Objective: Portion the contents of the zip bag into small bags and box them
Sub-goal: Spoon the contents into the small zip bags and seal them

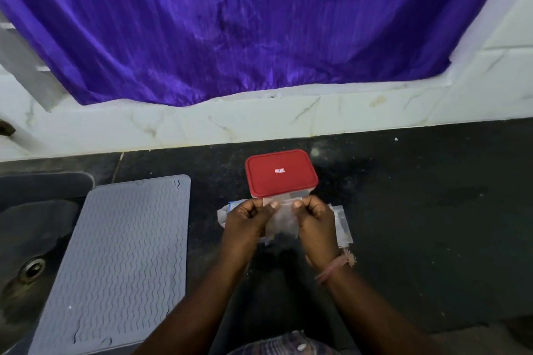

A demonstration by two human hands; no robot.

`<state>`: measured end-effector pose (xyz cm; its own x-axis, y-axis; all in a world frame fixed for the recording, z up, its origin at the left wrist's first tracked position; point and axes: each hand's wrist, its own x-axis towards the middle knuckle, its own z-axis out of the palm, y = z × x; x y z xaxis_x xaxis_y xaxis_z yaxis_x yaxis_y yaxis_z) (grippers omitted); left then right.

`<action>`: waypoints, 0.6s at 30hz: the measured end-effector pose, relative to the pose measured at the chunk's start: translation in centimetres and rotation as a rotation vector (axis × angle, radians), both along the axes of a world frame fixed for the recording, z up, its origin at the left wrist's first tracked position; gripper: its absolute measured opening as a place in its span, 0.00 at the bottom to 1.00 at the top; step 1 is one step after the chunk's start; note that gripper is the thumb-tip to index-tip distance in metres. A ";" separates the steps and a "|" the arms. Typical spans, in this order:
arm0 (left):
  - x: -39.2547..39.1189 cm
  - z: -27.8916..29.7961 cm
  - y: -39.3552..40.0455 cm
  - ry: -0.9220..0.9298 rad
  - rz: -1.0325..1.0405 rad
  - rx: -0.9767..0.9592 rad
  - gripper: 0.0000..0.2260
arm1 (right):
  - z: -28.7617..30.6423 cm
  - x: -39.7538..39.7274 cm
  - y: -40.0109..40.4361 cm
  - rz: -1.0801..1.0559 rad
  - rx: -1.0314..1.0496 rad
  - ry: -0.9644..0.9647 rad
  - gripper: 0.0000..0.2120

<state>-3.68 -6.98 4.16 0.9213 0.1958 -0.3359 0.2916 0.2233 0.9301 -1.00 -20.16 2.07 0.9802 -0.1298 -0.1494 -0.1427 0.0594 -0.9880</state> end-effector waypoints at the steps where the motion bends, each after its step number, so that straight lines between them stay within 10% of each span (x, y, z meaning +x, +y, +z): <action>1: -0.2 -0.1 -0.1 0.015 -0.023 0.008 0.10 | -0.4 -0.4 0.1 -0.014 -0.008 0.013 0.08; 9: 0.4 -2.7 -0.7 0.040 -0.026 0.062 0.05 | -2.0 -4.6 0.0 -0.008 0.204 0.134 0.08; 18: 0.9 -7.1 -5.9 0.193 -0.126 0.202 0.09 | -5.6 -5.2 -4.2 -0.130 -0.045 0.299 0.12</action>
